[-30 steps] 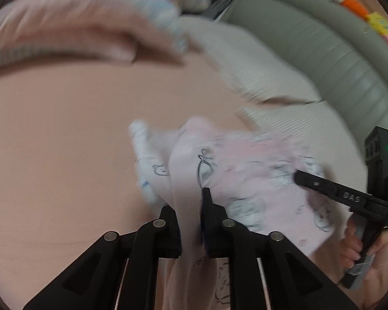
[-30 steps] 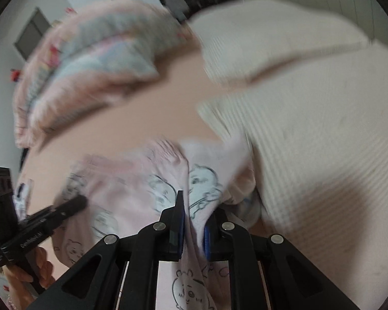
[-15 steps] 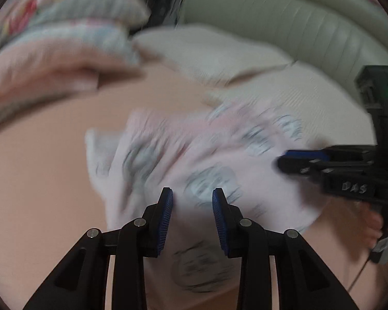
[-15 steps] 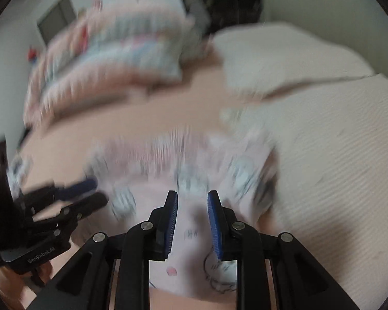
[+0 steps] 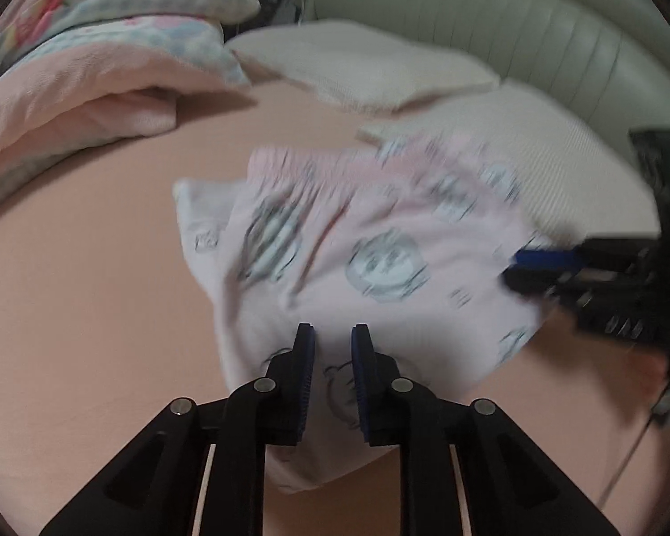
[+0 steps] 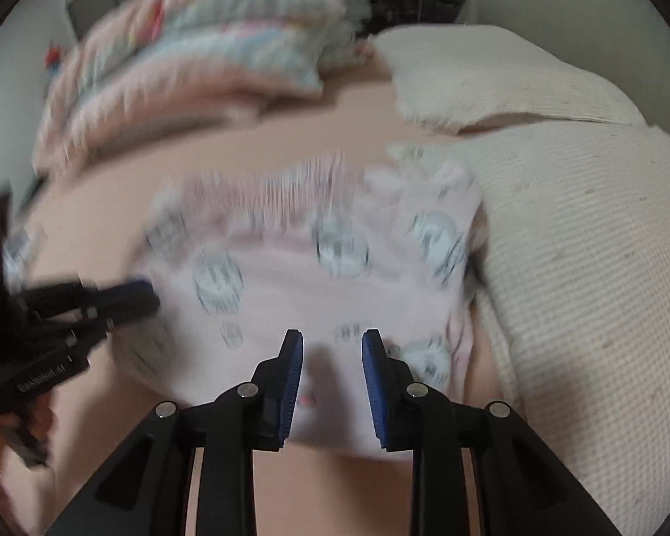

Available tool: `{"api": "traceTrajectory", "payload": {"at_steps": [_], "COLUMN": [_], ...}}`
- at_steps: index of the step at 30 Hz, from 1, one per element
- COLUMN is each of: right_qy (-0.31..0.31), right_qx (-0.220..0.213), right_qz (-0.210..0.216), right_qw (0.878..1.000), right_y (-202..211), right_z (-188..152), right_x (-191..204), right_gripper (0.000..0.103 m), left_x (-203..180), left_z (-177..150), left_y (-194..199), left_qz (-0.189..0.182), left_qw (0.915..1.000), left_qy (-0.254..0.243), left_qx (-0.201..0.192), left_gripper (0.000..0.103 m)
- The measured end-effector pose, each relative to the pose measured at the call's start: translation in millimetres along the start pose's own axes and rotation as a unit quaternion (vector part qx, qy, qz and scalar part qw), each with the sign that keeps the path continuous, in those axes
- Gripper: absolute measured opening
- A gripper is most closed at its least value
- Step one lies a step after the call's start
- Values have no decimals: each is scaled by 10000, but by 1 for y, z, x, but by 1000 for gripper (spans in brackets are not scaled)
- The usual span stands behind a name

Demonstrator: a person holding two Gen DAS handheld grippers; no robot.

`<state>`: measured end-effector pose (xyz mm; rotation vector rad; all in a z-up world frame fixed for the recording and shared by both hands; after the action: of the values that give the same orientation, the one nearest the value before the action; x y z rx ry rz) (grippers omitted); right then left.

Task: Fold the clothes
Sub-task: 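Carry the bundle beside the pillow and open both tools to release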

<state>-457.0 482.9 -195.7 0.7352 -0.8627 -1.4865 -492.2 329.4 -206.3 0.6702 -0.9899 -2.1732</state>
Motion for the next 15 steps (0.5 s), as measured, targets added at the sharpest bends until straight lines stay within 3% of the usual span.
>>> {"api": "traceTrajectory", "payload": {"at_steps": [3,5,6,11,15], "right_qy": [-200,-268,-262,-166,-25], "right_qx": [117,36,-13,-191,-310], "right_qz": [-63,-399,-577,-564,-340], "right_qw": [9997,9988,9980,9981,9989], "right_y": [4,22,32,73,90], "right_z": [-14,-19,-21,-27,-15], "right_x": [-16,-24,-26,5,65], "right_gripper": [22,28,31,38,84], "left_x": [18,37,44,83,115], "left_z": [-10,-16,-19,-34,-59], "left_y": [18,38,50,104,147], "left_qz": [350,608,628,911,1231], "left_qw": [9994,9980,9976,9912,9776], "left_qy": [-31,176,307,945,1694], "left_qx": [61,57,9,-187,-217], "left_gripper": [19,38,53,69,73]}}
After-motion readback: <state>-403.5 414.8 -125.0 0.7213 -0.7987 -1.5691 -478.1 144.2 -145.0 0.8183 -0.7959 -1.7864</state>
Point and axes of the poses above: each gripper's, at about its wrist camera, not at the fingertips, and y roughly against the way its jaws point, x to its left, z to its top, the point moved 6 cm from there along -y, roughly the way its jaws point, and after that the axes turned 6 degrees about -z, right-handed, at the moved point
